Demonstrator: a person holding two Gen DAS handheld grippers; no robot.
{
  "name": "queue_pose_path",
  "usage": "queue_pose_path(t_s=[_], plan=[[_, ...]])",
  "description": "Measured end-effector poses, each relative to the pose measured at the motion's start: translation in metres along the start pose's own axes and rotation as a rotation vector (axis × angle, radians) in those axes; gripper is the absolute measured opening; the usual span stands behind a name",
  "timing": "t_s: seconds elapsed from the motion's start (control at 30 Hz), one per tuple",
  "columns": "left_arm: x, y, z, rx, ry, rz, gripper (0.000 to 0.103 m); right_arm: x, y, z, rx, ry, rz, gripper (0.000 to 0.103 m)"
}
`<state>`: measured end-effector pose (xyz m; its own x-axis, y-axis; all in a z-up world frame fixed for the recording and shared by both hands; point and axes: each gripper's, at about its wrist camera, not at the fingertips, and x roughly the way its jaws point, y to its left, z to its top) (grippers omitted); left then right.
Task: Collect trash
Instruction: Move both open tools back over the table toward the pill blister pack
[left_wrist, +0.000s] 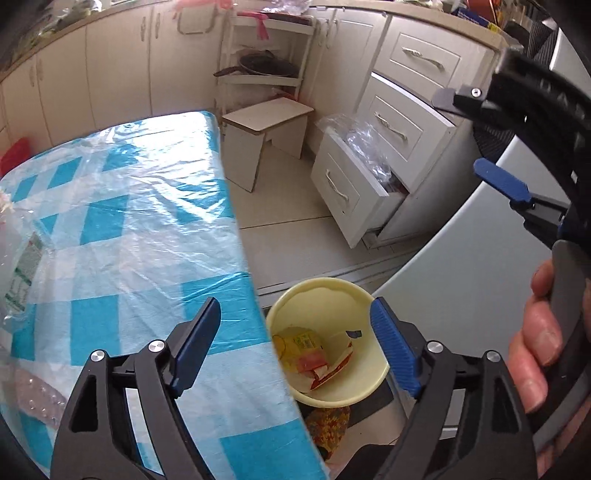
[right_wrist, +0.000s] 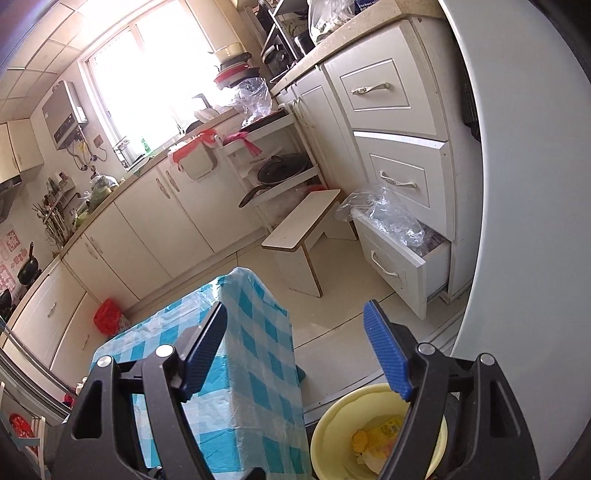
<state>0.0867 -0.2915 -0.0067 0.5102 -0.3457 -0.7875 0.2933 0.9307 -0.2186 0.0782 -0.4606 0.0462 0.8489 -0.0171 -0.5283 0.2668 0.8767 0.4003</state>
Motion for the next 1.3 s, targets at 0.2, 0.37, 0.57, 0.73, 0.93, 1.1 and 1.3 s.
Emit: queue_pose_path(t_s=[0.2, 0.37, 0.57, 0.73, 0.93, 1.1, 1.3], plan=[[-0.033, 0.047, -0.014, -0.088, -0.031, 0.037, 0.084, 0.003, 0.017, -0.006, -0.02, 0.009, 0.001, 0.077], [-0.061, 0.076, -0.026, -0.126, -0.066, 0.063, 0.087, 0.012, 0.035, -0.014, -0.058, 0.041, 0.005, 0.079], [-0.083, 0.101, -0.034, -0.17, -0.1, 0.082, 0.089, 0.023, 0.058, -0.026, -0.129, 0.073, 0.006, 0.081], [-0.093, 0.119, -0.041, -0.209, -0.112, 0.093, 0.09, 0.032, 0.063, -0.034, -0.151, 0.104, -0.008, 0.081], [-0.099, 0.129, -0.053, -0.217, -0.105, 0.103, 0.09, 0.037, 0.062, -0.039, -0.167, 0.122, -0.038, 0.082], [-0.13, 0.146, -0.066, -0.215, -0.133, 0.109, 0.09, 0.038, 0.059, -0.042, -0.154, 0.205, -0.106, 0.082], [-0.157, 0.175, -0.088, -0.227, -0.174, 0.17, 0.092, -0.013, 0.077, -0.056, -0.298, 0.035, -0.003, 0.089]])
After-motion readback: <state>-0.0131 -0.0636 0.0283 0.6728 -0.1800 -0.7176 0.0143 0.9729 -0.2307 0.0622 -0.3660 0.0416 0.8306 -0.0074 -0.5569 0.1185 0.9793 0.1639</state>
